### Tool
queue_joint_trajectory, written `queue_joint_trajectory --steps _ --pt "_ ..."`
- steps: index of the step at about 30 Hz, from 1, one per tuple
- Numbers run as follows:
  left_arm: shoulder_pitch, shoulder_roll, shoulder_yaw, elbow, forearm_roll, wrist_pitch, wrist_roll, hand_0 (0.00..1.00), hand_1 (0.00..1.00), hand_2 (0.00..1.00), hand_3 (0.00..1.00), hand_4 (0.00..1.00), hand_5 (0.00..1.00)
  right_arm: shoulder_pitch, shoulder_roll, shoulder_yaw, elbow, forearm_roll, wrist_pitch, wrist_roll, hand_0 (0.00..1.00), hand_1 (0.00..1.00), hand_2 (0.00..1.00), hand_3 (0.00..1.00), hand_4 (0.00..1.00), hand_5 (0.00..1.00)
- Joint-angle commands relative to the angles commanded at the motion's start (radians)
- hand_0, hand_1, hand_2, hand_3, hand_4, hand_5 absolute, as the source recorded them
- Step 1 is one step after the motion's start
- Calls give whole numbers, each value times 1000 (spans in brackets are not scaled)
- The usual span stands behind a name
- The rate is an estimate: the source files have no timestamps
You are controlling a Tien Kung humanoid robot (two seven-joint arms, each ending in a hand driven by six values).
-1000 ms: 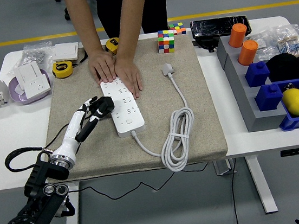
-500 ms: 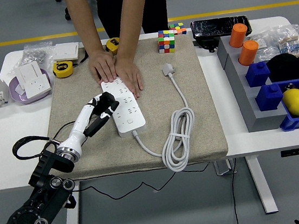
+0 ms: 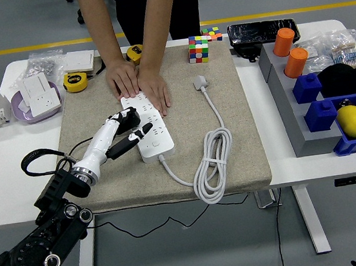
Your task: Pick up the plug,place it near the board,insert it into the board,press the button
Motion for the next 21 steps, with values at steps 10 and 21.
queue_joint_trajectory --steps 10,21 --pt "-2 15 2 -53 190 -12 61 998 975 902 919 998 998 1 -1 1 0 3 -1 0 858 767 771 804 998 937" --pt "13 26 -6 -92 232 -8 86 998 972 898 919 998 998 0 0 1 0 6 -2 1 854 761 769 800 998 937"
